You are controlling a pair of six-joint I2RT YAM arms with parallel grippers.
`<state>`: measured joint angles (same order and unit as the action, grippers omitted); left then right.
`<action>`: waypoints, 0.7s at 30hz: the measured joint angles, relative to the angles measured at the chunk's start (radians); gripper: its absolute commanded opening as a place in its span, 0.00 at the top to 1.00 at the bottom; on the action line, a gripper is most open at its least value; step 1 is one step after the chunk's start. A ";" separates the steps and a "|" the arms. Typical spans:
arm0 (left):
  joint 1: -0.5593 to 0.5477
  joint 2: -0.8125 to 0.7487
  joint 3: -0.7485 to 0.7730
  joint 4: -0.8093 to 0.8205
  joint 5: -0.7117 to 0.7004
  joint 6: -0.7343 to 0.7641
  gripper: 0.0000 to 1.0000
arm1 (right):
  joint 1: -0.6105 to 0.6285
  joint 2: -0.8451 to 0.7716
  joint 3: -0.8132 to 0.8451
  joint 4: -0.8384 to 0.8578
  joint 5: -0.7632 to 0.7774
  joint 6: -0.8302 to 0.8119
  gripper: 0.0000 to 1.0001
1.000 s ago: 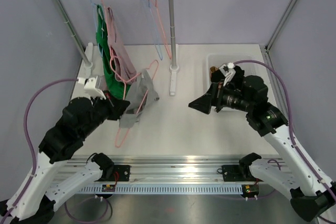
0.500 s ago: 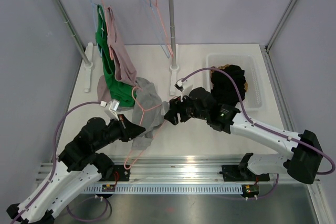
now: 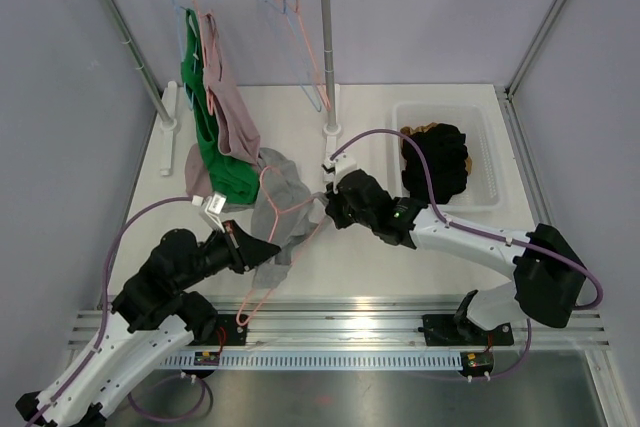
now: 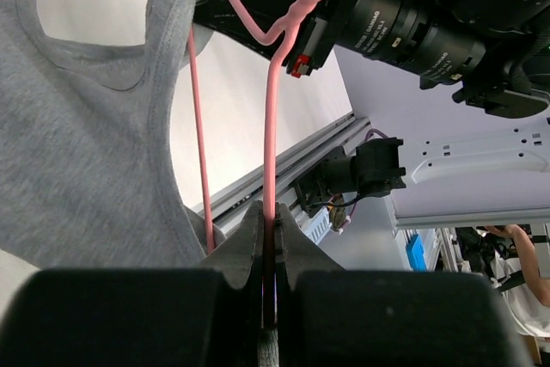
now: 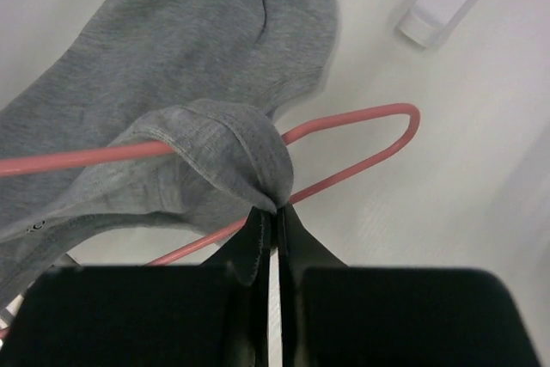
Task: Remove the tank top from the hanger
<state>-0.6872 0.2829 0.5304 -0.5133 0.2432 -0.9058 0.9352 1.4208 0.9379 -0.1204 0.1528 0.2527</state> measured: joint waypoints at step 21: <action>0.000 0.079 0.162 0.011 0.182 0.167 1.00 | -0.234 -0.176 0.092 -0.242 0.220 -0.018 1.00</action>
<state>-0.6872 0.3618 0.6926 -0.5026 0.4252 -0.7383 0.7010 1.2449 1.0294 -0.3626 0.3733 0.2344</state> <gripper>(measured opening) 0.025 0.021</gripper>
